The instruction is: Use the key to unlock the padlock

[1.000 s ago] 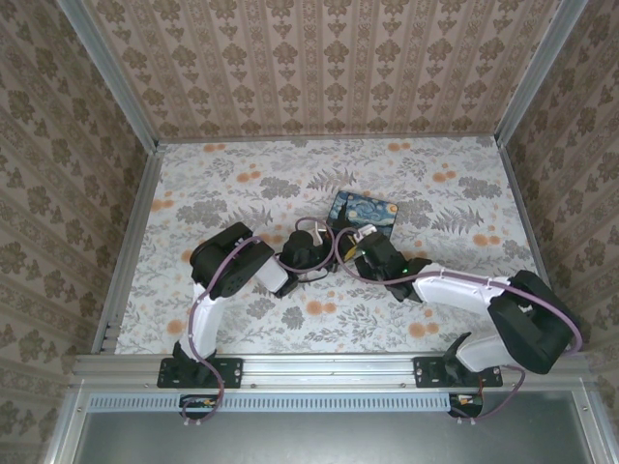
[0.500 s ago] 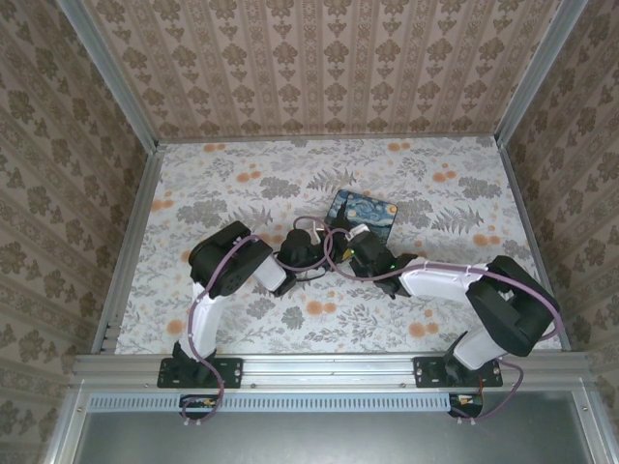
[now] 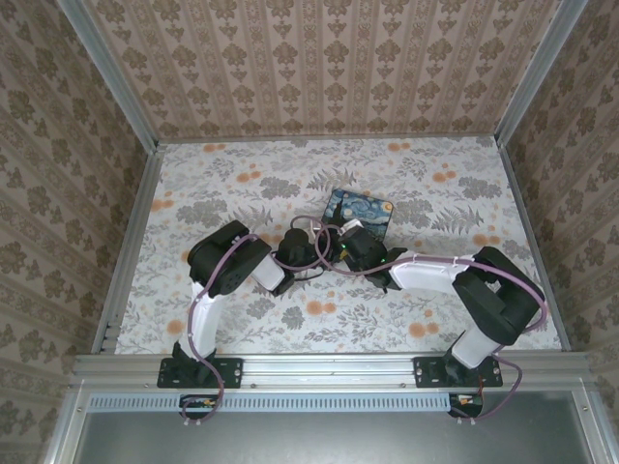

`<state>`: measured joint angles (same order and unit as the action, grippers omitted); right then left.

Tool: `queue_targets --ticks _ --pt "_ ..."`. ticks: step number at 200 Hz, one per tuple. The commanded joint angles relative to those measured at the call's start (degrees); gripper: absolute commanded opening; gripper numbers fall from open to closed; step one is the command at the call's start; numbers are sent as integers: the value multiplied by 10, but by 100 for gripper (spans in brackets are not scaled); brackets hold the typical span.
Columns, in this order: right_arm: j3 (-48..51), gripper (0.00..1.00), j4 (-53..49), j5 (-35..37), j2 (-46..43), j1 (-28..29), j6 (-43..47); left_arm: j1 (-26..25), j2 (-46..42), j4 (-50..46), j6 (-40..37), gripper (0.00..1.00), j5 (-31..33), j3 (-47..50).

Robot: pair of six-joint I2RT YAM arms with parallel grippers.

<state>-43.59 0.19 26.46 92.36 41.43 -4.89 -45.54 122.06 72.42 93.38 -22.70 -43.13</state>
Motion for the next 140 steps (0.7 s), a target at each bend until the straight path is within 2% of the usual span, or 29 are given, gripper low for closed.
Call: queue_targets --ticks 1,30,55,69,94,111,126,140 --pt "-13 20 6 18 17 0 1 0 -8 25 3 0 -19 6" --pt "-17 9 5 -2 12 -8 -3 -1 -6 25 2 0 -20 8" --pt "-15 0 7 -75 -3 -27 -17 -1 -5 25 2 0 -19 9" --pt "-11 0 12 -138 -15 -43 -30 0 -5 25 2 0 -18 9" --pt "-7 0 30 -295 -19 -76 -60 -1 -3 25 1 0 -17 9" --pt "-5 0 47 -370 -13 -94 -89 -1 -2 26 0 0 -16 10" --pt "1 0 66 -416 -6 -108 -112 0 -1 25 0 0 -15 11" --pt "3 0 72 -423 -5 -111 -121 0 0 25 0 0 -14 12"
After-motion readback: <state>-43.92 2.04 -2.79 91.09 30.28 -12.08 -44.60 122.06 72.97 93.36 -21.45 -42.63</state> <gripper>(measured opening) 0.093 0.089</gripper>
